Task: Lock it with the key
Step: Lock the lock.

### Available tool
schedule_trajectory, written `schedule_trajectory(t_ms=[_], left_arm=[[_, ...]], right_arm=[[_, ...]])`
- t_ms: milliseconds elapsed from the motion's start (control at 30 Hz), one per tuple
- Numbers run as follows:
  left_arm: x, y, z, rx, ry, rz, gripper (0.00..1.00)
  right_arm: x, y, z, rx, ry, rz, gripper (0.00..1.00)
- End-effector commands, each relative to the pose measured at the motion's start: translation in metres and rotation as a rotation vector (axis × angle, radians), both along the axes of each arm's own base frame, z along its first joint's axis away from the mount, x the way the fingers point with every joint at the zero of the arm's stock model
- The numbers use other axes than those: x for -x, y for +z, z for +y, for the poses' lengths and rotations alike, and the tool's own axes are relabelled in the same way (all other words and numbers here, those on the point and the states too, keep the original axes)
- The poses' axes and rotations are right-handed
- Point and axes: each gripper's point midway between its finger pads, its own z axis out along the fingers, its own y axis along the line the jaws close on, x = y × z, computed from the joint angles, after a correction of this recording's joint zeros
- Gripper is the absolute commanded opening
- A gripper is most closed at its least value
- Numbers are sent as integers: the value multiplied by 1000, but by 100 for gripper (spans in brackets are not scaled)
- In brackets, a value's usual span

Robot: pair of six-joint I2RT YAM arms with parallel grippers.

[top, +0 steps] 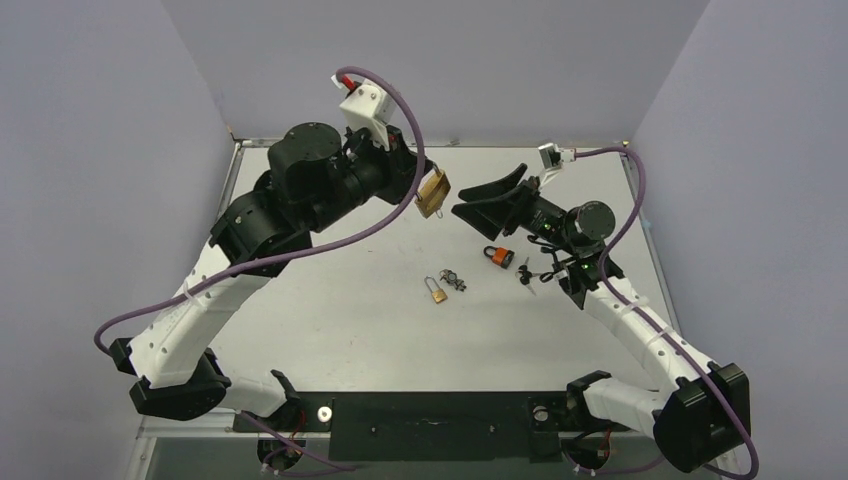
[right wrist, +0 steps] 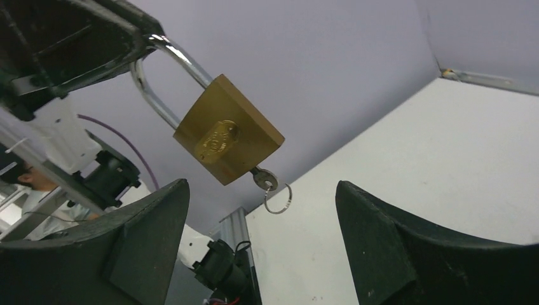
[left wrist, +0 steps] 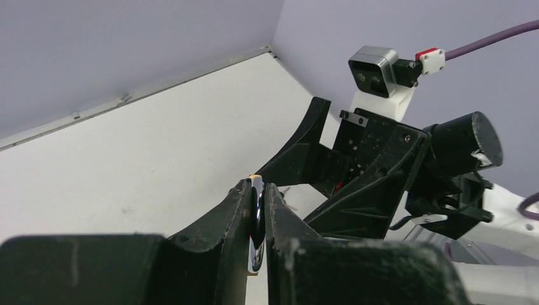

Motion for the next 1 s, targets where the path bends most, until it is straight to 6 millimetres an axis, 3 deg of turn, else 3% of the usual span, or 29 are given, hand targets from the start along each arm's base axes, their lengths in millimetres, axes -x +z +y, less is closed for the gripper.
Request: schedule_trajectory(t_ms=[0,233,567,833,967], left_arm=[[25,74,9,216,-112,-72,0],[33,97,10,325,-204,-40,0],[35,107,10,388,-269,-17,0],[33,107,5,406,-283,-7,0],[29,104,4,406,-279,-1,0]], right_arm=[[35,55,-2,-129,126,-205,80],[54,79,-4,-247,218,-240,76],[43,83,-1,-307,229,-214,75],[42,92,24,-320,272,-212,75],[48,95,34,-338,309,-202,65]])
